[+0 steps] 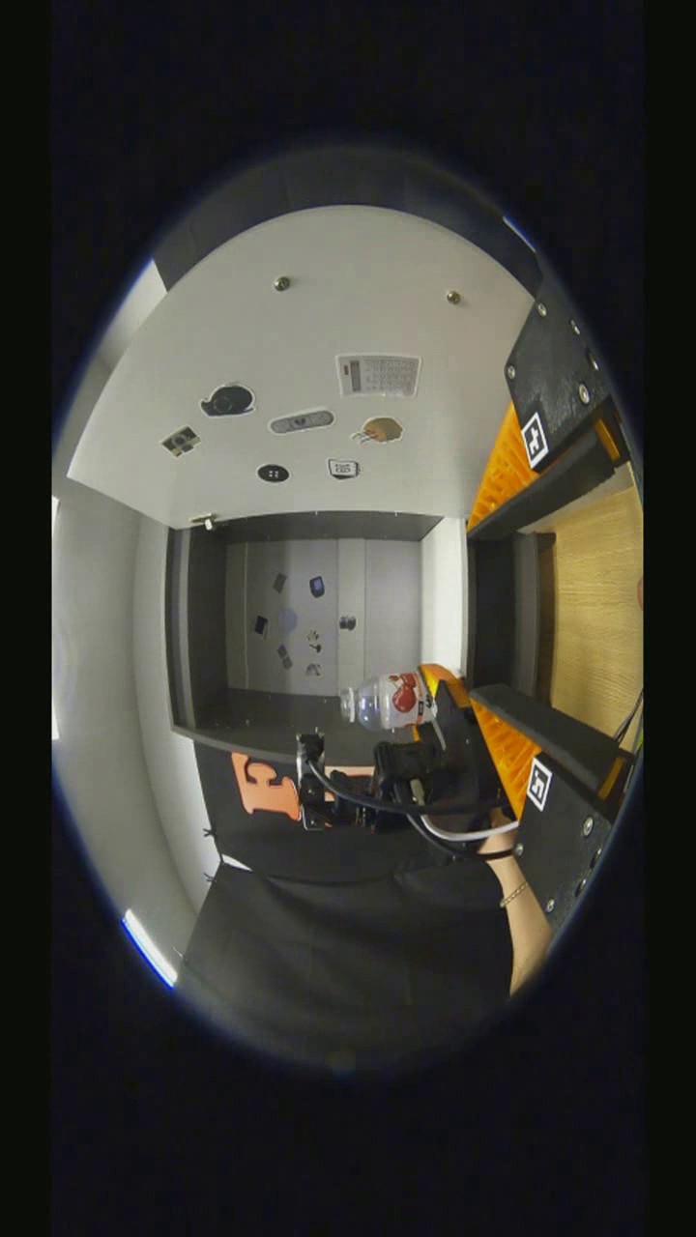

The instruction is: Open the cabinet door with the right hand, grasp the bottle in the cabinet with the left hand and place it on the coaster, then close the cabinet door with the right hand.

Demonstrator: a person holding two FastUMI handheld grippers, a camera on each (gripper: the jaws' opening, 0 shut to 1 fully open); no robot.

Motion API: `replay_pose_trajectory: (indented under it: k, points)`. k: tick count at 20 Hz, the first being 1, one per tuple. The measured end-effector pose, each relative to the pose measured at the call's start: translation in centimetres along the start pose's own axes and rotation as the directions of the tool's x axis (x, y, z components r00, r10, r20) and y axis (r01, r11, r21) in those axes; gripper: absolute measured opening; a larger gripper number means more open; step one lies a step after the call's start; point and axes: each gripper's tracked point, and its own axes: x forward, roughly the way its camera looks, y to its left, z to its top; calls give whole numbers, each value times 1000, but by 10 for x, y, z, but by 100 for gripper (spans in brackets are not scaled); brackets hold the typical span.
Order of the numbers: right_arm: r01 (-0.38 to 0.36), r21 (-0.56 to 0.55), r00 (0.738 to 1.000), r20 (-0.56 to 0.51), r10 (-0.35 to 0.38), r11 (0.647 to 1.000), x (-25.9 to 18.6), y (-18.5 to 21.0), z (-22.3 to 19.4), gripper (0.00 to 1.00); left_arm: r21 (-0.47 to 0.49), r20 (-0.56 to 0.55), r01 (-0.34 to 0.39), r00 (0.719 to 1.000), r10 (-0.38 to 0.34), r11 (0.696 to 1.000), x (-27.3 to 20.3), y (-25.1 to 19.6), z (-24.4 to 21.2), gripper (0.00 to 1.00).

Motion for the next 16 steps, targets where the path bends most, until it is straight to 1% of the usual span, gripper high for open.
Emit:
replay_pose_trajectory:
  k: [4, 7, 10, 12, 15, 16]
  points:
    - [-74, -20, 997, 19, 75, 997, -12, 0, -7, 93, 33, 3, -83, 997, 83, 996, -56, 9, -20, 79]
    - [-97, -31, 995, 24, 97, 995, -13, -1, -15, 93, 41, 5, -124, 992, 124, 991, -91, 12, -43, 79]
    - [-87, -30, 996, 5, 87, 996, -9, 0, -27, 93, 63, -6, -142, 990, 142, 988, -117, 17, -78, 79]
    - [-89, -19, 996, -2, 89, 996, -6, 10, -32, 93, 83, -27, -148, 988, 151, 985, -133, 22, -111, 80]
    - [-95, -17, 995, -12, 95, 995, -3, 26, -40, 93, 93, -68, -145, 986, 152, 985, -150, 30, -156, 79]
    - [-93, -19, 996, -14, 93, 995, -1, 30, -42, 93, 94, -78, -146, 985, 154, 985, -157, 33, -168, 80]
